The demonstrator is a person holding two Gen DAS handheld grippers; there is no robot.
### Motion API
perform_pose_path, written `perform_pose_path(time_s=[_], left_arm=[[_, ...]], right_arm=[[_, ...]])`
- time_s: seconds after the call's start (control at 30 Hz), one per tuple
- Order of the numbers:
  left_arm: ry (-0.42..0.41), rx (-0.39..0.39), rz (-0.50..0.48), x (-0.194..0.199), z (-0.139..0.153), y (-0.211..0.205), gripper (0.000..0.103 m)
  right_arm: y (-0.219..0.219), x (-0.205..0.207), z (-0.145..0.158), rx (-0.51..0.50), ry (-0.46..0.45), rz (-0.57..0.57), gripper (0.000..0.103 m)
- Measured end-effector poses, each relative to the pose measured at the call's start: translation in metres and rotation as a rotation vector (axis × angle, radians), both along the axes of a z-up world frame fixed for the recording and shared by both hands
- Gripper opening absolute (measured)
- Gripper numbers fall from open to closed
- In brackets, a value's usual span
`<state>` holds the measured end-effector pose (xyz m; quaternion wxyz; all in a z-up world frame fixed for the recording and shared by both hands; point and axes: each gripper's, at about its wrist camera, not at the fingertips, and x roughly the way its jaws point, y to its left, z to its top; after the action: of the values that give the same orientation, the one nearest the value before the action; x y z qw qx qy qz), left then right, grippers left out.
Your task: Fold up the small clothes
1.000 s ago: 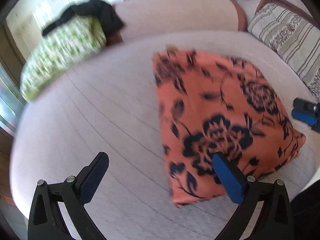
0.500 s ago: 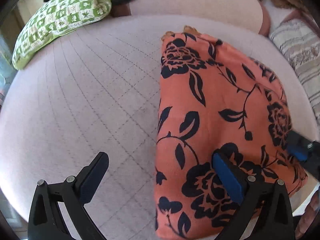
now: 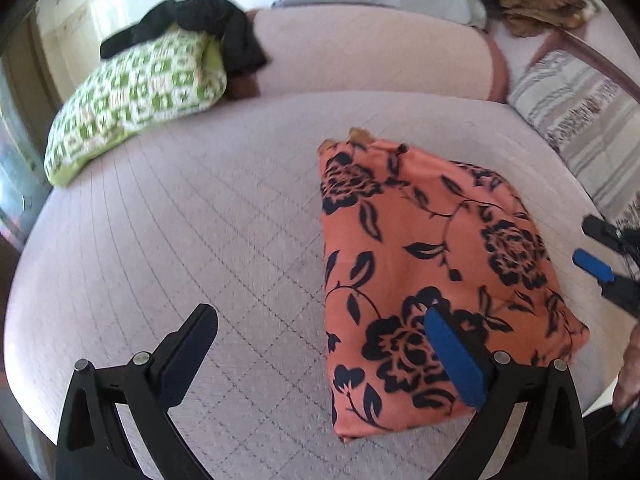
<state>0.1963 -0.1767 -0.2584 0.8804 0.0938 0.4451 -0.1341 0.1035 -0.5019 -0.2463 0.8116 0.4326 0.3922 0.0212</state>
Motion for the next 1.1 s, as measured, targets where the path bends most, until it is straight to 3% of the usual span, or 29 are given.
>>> perform_pose_path(time_s=[0.1,0.57,0.83,0.97,1.1], left_arm=[[-0.052,0.008,-0.026,-0.011,0.008,-0.001,0.103],[-0.141,0.009,-0.034,-0.022,0.029,-0.005,0.103],[-0.136,0.025,-0.049,-0.020,0.025,-0.014,0.103],[-0.129,0.025,-0.051,-0.016,0.023,-0.016,0.103],[-0.119,0.027,-0.051,-0.011,0.019,-0.017,0.103]], right_arm=[[-0.003,-0.003,0.001,0.010,-0.005,0.005,0.071],[0.006,-0.003,0.001,0.011,0.000,0.039,0.071],[0.007,0.000,-0.001,0.007,0.008,0.043,0.072],[0.009,0.002,-0.001,0.006,0.008,0.052,0.083],[0.009,0.003,-0.004,0.009,0.020,0.053,0.083]])
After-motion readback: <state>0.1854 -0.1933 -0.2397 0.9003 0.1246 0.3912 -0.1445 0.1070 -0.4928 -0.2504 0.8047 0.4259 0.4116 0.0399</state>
